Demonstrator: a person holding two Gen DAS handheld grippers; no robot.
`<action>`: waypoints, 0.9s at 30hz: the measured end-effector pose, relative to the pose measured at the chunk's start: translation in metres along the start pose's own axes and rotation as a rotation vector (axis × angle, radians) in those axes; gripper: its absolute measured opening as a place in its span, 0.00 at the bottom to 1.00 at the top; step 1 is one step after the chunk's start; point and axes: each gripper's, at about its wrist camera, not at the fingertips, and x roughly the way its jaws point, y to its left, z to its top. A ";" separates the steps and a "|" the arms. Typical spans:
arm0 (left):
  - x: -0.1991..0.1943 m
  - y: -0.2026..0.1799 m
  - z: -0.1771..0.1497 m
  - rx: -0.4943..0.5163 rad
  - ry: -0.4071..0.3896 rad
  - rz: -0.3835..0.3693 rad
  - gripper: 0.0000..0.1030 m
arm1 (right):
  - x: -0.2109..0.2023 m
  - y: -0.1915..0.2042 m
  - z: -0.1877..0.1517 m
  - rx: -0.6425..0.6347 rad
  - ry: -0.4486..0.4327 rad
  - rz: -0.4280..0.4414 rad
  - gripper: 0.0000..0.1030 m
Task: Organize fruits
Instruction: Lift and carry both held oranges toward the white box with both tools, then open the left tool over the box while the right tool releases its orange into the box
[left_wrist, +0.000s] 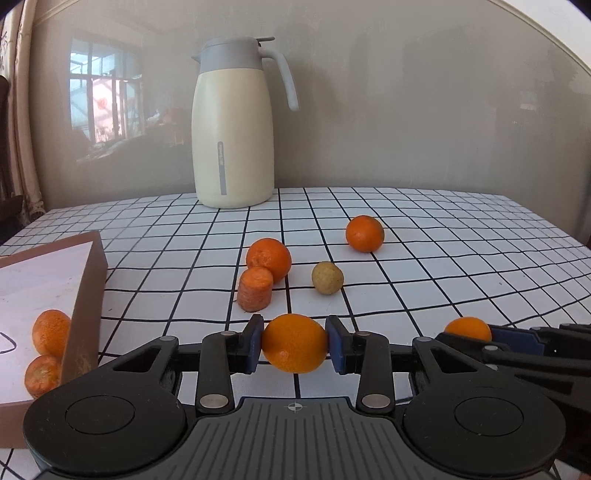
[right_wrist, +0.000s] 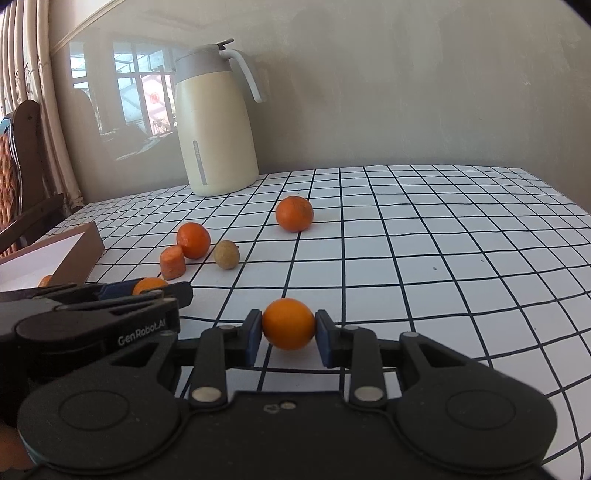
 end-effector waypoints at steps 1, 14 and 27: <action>-0.004 0.001 -0.002 0.004 0.000 0.000 0.36 | -0.001 0.001 0.000 -0.003 0.001 0.003 0.22; -0.060 0.032 -0.008 -0.005 -0.053 0.007 0.36 | -0.031 0.030 0.010 -0.044 -0.062 0.090 0.22; -0.119 0.112 -0.008 -0.092 -0.146 0.148 0.36 | -0.043 0.106 0.024 -0.113 -0.164 0.279 0.22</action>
